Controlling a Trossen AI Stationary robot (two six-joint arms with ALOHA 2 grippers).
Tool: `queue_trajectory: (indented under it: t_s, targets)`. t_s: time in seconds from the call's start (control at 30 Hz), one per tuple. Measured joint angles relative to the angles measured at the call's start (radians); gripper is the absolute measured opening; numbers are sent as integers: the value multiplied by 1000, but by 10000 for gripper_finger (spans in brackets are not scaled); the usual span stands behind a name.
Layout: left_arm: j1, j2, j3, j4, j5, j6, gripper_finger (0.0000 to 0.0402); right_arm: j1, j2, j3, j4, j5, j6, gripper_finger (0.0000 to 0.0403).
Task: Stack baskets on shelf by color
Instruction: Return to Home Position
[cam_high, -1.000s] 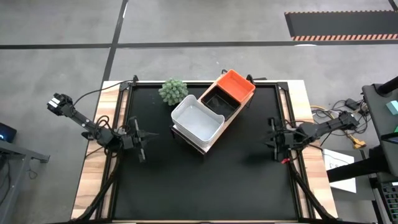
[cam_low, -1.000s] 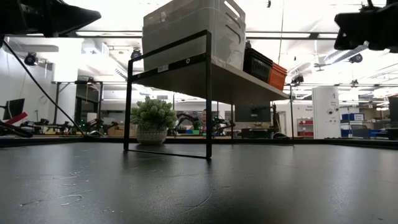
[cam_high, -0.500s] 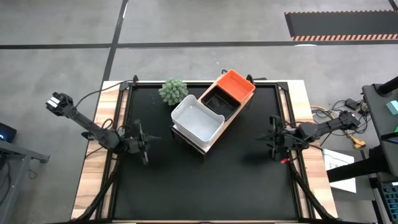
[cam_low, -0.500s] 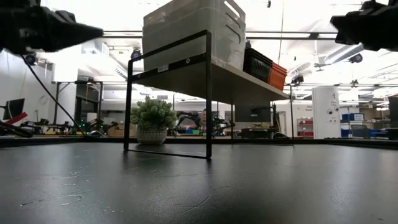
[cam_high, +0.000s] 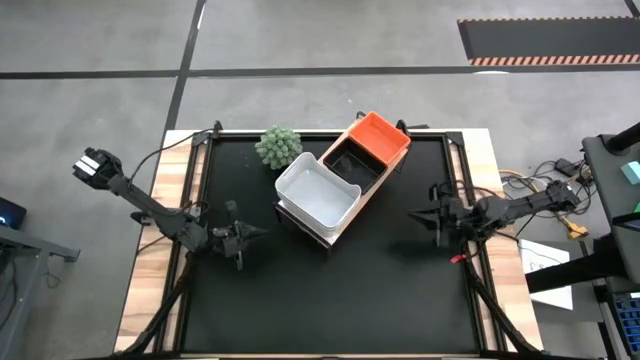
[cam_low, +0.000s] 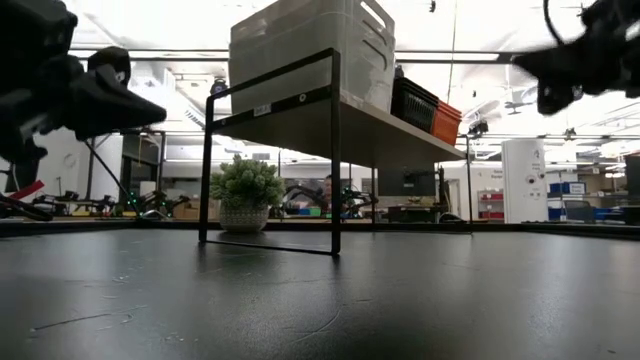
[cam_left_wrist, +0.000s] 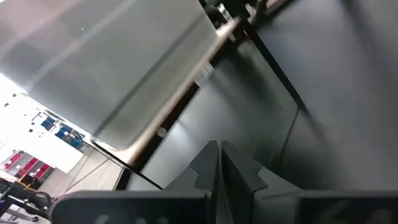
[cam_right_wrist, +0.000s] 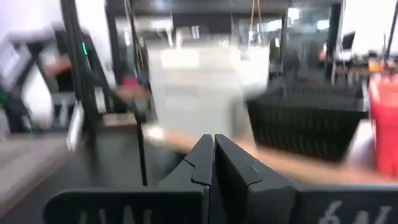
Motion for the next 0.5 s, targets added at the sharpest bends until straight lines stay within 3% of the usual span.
queue_trajectory:
  t_s: [0.13, 0.27, 0.4, 0.5]
  targets:
    - [0, 68, 0, 0, 0, 0, 2, -50, -47, 0, -181, -21, 21, 9]
    - [0, 135, 0, 1, 0, 0, 2, -166, -104, 0, -189, -50, -40, 9]
    - [0, 198, 0, 1, 1, 0, 2, -303, -118, -1, -210, -206, -98, 9]
    - [0, 246, 0, 2, 2, 0, 2, -357, -118, -1, -217, -255, -63, 9]
